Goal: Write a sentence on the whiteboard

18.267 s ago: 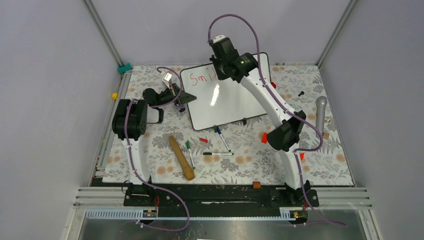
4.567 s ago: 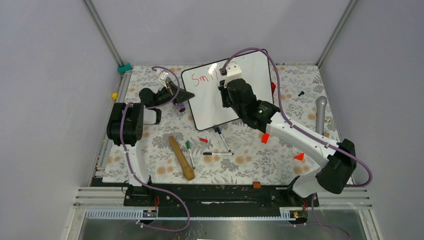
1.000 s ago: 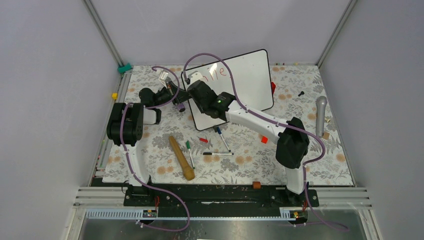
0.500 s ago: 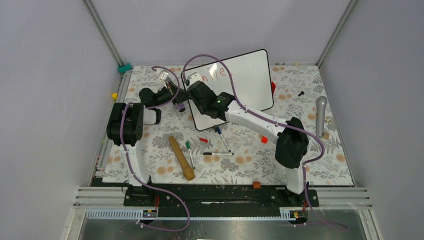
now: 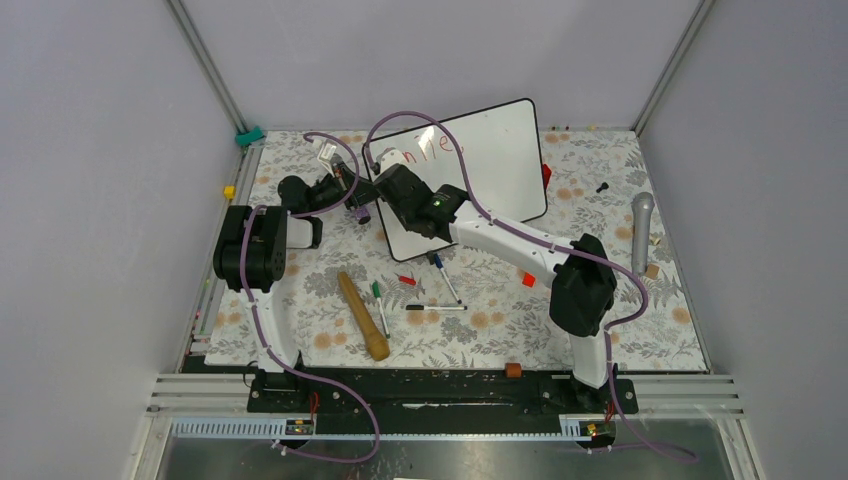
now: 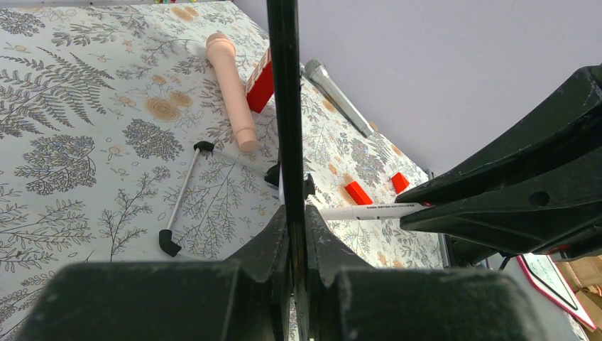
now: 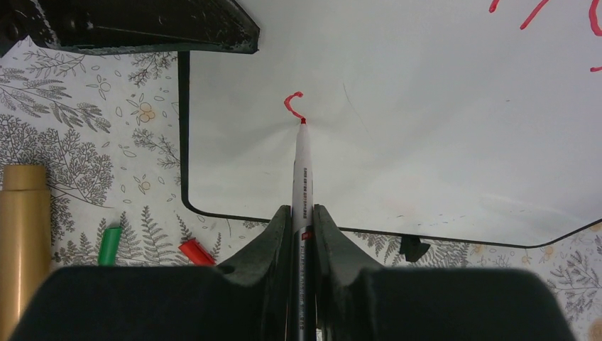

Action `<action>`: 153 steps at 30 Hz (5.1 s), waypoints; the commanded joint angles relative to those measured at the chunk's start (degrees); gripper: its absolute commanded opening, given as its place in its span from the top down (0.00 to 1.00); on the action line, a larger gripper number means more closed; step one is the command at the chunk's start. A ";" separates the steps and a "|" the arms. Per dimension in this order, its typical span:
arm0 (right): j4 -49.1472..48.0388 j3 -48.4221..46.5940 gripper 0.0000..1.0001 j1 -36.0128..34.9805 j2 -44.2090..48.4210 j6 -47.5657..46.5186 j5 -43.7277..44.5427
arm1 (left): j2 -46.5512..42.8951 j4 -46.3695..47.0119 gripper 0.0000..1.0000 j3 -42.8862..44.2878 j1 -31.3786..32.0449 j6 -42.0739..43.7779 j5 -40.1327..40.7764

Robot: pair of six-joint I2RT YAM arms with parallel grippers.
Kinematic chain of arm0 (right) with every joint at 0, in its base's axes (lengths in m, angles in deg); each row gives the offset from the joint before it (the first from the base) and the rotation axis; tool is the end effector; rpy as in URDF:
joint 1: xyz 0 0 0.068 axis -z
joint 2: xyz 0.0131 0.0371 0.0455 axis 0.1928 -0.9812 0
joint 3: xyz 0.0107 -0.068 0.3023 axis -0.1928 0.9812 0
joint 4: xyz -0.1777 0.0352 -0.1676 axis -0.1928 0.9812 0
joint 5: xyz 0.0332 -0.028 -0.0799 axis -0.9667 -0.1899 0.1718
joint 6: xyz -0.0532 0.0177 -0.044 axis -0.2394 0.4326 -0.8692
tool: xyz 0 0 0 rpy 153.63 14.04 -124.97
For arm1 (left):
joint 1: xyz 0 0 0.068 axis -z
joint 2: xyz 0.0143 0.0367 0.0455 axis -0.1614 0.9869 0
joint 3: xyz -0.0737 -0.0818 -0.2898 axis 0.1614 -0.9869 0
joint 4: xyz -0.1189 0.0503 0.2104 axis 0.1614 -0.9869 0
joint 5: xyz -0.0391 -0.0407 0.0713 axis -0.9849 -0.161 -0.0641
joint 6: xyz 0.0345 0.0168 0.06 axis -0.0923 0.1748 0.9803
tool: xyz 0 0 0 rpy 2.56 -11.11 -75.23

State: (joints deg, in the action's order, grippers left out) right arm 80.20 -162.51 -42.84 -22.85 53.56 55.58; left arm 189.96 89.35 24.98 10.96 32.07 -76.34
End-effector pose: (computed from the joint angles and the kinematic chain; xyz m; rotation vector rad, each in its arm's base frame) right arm 0.2967 0.3618 0.3306 -0.6966 2.0696 0.0195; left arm 0.4066 -0.0651 0.2396 0.4600 1.5553 -1.4501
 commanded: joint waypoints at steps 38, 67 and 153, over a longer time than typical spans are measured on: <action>-3.99 3.95 1.00 -0.63 7.98 0.30 -6.96 | -0.61 4.47 1.00 -0.27 0.36 6.68 -5.76; -1.01 -2.90 1.00 1.57 2.28 -1.31 0.30 | -0.49 4.48 1.00 -0.10 0.39 6.59 -5.77; 0.54 -7.78 1.00 3.94 -1.16 -0.91 0.04 | -0.36 4.46 1.00 0.15 0.44 6.33 -5.94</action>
State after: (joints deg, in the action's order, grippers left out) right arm 80.83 -169.05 -39.47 -23.92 52.14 55.52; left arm 189.96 88.94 24.98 10.91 32.07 -76.29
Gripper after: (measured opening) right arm 0.180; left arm 0.066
